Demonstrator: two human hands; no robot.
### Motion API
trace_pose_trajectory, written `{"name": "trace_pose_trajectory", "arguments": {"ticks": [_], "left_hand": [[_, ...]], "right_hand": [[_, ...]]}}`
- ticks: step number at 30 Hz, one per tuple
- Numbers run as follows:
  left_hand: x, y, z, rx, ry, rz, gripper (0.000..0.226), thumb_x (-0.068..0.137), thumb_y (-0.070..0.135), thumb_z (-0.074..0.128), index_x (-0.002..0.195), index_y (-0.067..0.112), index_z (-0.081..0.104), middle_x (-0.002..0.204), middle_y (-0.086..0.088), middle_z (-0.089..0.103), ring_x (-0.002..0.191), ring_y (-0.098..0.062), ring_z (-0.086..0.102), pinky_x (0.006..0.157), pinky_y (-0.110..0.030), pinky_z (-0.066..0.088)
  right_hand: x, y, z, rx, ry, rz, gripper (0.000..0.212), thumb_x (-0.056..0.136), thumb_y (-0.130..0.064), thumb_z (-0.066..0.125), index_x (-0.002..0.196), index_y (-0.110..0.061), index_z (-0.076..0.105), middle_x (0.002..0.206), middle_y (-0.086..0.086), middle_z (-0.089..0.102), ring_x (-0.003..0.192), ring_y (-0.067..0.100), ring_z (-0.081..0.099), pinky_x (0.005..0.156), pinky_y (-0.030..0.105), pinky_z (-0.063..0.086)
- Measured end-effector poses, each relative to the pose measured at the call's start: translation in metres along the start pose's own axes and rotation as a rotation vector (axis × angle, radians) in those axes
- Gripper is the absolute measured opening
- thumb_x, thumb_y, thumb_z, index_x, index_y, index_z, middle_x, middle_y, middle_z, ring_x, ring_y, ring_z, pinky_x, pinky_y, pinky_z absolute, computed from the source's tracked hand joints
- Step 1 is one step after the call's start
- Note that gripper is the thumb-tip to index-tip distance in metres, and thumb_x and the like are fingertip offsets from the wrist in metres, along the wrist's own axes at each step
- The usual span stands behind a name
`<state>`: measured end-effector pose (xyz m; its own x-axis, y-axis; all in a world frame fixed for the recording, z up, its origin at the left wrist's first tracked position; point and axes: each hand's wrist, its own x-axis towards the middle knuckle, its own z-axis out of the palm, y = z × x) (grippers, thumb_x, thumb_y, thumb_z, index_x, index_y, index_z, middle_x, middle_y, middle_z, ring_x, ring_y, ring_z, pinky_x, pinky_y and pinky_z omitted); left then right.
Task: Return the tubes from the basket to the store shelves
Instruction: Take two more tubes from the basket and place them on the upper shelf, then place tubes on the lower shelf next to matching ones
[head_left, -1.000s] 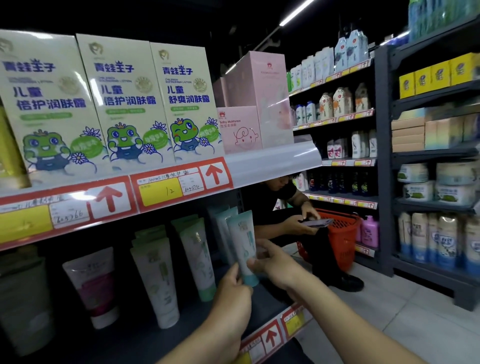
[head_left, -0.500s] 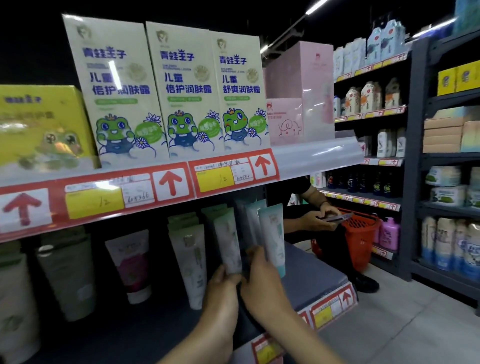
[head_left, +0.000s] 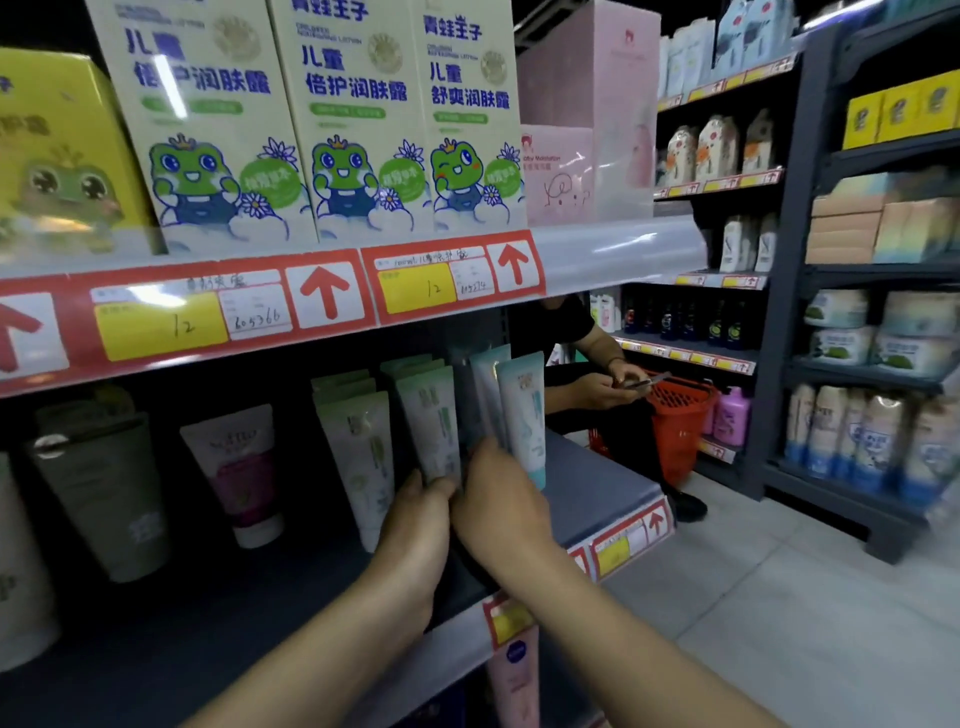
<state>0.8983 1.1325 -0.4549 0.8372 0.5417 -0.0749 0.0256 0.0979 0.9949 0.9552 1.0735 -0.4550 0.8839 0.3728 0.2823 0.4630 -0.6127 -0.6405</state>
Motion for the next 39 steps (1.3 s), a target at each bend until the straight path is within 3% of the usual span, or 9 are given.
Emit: {"name": "trace_pose_trajectory", "arguments": {"ticks": [2, 7, 12, 18, 23, 28, 33, 37, 39], "left_hand": [[-0.026, 0.000, -0.006, 0.050, -0.007, 0.095, 0.032, 0.101, 0.015, 0.047, 0.109, 0.043, 0.059, 0.114, 0.013, 0.065, 0.103, -0.006, 0.061, 0.098, -0.030, 0.044], [-0.126, -0.012, -0.035, 0.282, -0.105, 0.264, 0.048, 0.101, 0.020, 0.050, 0.135, 0.053, 0.042, 0.139, 0.030, 0.043, 0.126, 0.010, 0.043, 0.109, -0.023, 0.033], [-0.197, -0.042, -0.037, 0.500, -0.292, 0.399, 0.046, 0.100, 0.020, 0.052, 0.131, 0.054, 0.045, 0.131, 0.040, 0.043, 0.103, 0.032, 0.045, 0.078, 0.004, 0.039], [-0.259, -0.098, -0.019, 0.774, -0.550, 0.446, 0.048, 0.086, 0.035, 0.046, 0.132, 0.028, 0.062, 0.125, 0.012, 0.065, 0.112, -0.010, 0.062, 0.100, -0.032, 0.049], [-0.284, -0.163, -0.001, 0.909, -0.727, 0.433, 0.033, 0.092, 0.017, 0.056, 0.122, 0.023, 0.069, 0.118, 0.007, 0.070, 0.111, -0.009, 0.062, 0.099, -0.020, 0.044], [-0.278, -0.245, 0.021, 1.111, -0.890, 0.265, 0.028, 0.093, 0.018, 0.055, 0.115, 0.019, 0.072, 0.116, -0.001, 0.073, 0.111, -0.017, 0.064, 0.084, -0.017, 0.039], [-0.236, -0.340, 0.044, 1.350, -1.089, 0.034, 0.027, 0.086, 0.019, 0.055, 0.098, 0.006, 0.076, 0.103, -0.011, 0.075, 0.100, -0.027, 0.069, 0.086, -0.033, 0.052], [-0.206, -0.397, 0.054, 1.492, -1.167, -0.046, 0.018, 0.089, 0.005, 0.055, 0.091, 0.000, 0.072, 0.086, -0.014, 0.067, 0.071, -0.024, 0.060, 0.056, -0.024, 0.044], [-0.197, -0.423, 0.055, 1.534, -1.217, -0.039, 0.018, 0.090, 0.004, 0.054, 0.090, 0.001, 0.071, 0.092, -0.017, 0.069, 0.077, -0.027, 0.063, 0.059, -0.024, 0.047]], "right_hand": [[-0.022, -0.010, -0.021, -0.175, 0.007, -0.060, 0.032, 0.092, -0.024, 0.055, 0.120, -0.014, 0.045, 0.122, 0.009, 0.056, 0.110, 0.029, 0.058, 0.070, 0.033, 0.038], [-0.128, -0.010, -0.076, -0.190, 0.058, -0.126, 0.033, 0.093, -0.038, 0.051, 0.123, -0.025, 0.049, 0.120, -0.002, 0.053, 0.111, 0.022, 0.055, 0.086, 0.037, 0.048], [-0.243, 0.025, -0.111, -0.212, 0.026, 0.065, 0.032, 0.091, -0.046, 0.051, 0.121, -0.038, 0.044, 0.118, -0.014, 0.051, 0.109, 0.011, 0.053, 0.088, 0.037, 0.050], [-0.370, 0.088, -0.116, -0.233, -0.031, 0.346, 0.035, 0.089, -0.044, 0.056, 0.122, -0.032, 0.052, 0.120, -0.007, 0.057, 0.110, 0.015, 0.056, 0.091, 0.035, 0.048], [-0.447, 0.147, -0.106, -0.233, -0.098, 0.522, 0.028, 0.087, -0.031, 0.063, 0.114, -0.024, 0.061, 0.112, -0.004, 0.066, 0.105, 0.017, 0.061, 0.078, 0.020, 0.037], [-0.511, 0.216, -0.068, -0.127, -0.102, 0.780, 0.018, 0.086, -0.021, 0.063, 0.104, -0.018, 0.064, 0.098, 0.001, 0.068, 0.101, 0.023, 0.064, 0.078, 0.024, 0.041], [-0.518, 0.262, -0.021, -0.109, -0.311, 0.821, 0.026, 0.090, -0.028, 0.059, 0.112, -0.014, 0.063, 0.112, 0.011, 0.068, 0.107, 0.029, 0.061, 0.080, 0.029, 0.044], [-0.522, 0.303, 0.012, -0.158, -0.568, 0.897, 0.035, 0.093, -0.027, 0.055, 0.120, -0.007, 0.061, 0.124, 0.016, 0.063, 0.114, 0.031, 0.058, 0.089, 0.030, 0.046], [-0.524, 0.327, 0.029, -0.181, -0.644, 0.923, 0.033, 0.093, -0.024, 0.055, 0.120, -0.006, 0.063, 0.125, 0.016, 0.063, 0.113, 0.030, 0.059, 0.090, 0.031, 0.048]]}}
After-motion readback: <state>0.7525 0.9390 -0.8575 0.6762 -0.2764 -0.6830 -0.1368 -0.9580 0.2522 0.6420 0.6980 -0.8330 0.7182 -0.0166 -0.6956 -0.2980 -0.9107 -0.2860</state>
